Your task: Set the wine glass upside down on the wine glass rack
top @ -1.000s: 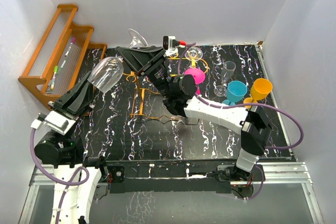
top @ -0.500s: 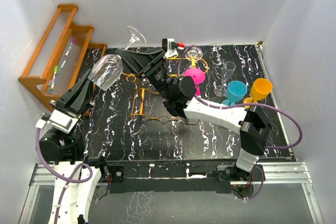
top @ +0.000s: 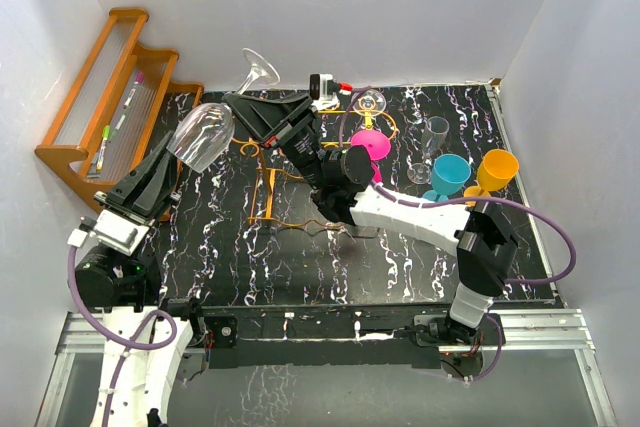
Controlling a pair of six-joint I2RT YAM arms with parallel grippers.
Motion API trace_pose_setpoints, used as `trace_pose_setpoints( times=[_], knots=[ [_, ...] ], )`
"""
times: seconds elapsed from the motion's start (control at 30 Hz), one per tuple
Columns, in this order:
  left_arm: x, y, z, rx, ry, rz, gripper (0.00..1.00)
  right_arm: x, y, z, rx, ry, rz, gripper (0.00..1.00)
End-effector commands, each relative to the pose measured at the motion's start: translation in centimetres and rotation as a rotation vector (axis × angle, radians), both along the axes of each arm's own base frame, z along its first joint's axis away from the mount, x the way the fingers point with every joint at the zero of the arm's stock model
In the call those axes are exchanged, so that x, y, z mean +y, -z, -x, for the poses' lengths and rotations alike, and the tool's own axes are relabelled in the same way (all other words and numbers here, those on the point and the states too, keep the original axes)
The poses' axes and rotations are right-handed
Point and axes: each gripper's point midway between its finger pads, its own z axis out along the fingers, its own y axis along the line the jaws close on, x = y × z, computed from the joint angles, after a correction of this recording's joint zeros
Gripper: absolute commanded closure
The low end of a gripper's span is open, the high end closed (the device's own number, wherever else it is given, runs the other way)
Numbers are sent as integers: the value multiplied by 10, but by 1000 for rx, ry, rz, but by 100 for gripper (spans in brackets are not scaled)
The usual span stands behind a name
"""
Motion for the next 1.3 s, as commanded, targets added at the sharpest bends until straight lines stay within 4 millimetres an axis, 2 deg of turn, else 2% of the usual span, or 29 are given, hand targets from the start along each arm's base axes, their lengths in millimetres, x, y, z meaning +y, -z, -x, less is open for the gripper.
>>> trace_pose_setpoints(
  times=[0.0, 0.17, 0.2, 0.37, 0.47, 0.6, 0.67, 0.7, 0.77, 0.87, 0.97, 1.1, 1.13, 1.27],
  knots=[
    [2, -7, 5, -32, -1, 17, 100, -19, -30, 15, -83, 22, -79, 92],
    [-5, -2, 0, 61, 62, 25, 99, -40, -34, 7, -66, 139, -103, 92],
    [-7, 0, -1, 94, 83, 29, 92, -45, -35, 6, -64, 165, -109, 92],
    [-18, 14, -6, 241, 167, 21, 78, -68, -42, -1, -54, 258, -111, 92],
    [-18, 22, -11, 292, 164, 22, 58, -81, -51, -2, -76, 291, -111, 92],
    [-18, 28, -15, 355, 154, 14, 30, -89, -58, -3, -107, 374, -51, 92],
    [-18, 35, -19, 402, 153, 17, 7, -93, -60, 0, -131, 402, -14, 92],
    [-18, 40, -22, 437, 152, 13, 3, -95, -59, 3, -153, 425, 19, 92],
    [-18, 51, -26, 510, 142, 6, 3, -98, -57, 11, -215, 461, 103, 92],
    [-13, 71, -30, 625, 87, -23, 3, -102, -46, 26, -296, 490, 296, 92],
    [3, 102, -45, 780, -30, -22, 3, -112, -23, 41, -356, 490, 511, 92],
    [41, 151, -74, 1014, -262, -5, 3, -138, 16, 58, -371, 488, 667, 92],
    [49, 170, -80, 1113, -316, -16, 3, -147, 25, 63, -364, 487, 695, 92],
    [65, 224, -103, 1415, -410, -87, 3, -150, 79, 63, -318, 440, 867, 92]
  ],
)
